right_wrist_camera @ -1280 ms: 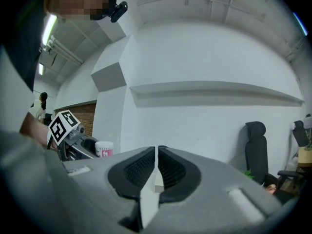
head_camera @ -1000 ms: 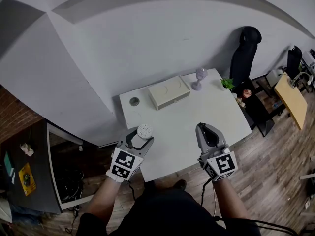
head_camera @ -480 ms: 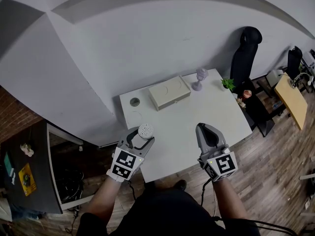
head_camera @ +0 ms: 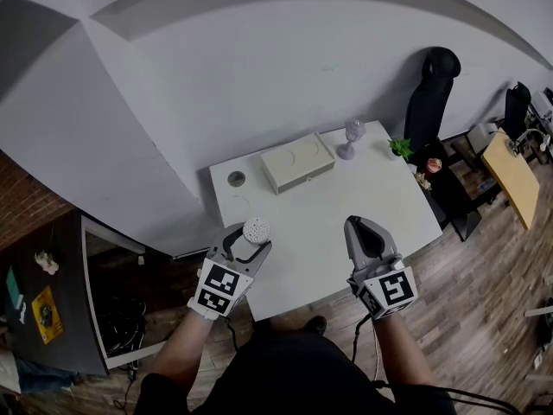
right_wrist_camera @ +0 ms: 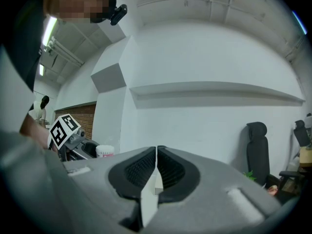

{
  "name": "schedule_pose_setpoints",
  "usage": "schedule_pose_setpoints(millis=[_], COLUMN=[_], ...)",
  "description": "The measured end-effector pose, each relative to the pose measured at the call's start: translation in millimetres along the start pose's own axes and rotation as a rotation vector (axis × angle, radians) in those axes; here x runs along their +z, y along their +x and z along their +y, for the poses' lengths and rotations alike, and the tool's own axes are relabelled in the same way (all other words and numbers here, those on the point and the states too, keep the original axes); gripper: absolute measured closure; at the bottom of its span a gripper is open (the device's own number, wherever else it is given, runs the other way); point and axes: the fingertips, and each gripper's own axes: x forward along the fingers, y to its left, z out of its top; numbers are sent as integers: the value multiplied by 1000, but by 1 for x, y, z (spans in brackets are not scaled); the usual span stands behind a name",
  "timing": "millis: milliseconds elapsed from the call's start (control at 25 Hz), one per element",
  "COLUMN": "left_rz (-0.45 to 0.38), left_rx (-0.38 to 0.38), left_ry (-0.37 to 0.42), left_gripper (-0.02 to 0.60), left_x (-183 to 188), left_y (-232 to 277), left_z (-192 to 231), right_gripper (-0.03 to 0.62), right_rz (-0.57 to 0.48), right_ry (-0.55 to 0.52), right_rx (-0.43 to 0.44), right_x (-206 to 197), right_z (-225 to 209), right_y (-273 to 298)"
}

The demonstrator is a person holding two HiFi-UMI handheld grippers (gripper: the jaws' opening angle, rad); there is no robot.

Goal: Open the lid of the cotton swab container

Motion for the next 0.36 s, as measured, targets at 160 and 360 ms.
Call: schedule_pose_setpoints(millis=[160,360], left_rz=[1,2], left_rx=[2,2], left_ry=[-2,-6], left_gripper=[337,337], left_x=[-1,-4], left_y=[0,1], left_z=[1,3], right_gripper=[585,585], right_rz=[0,2], right_ry=[0,-1], right_rx=[1,3], right_x=[0,-1], right_z=[0,2], right_y=[1,3])
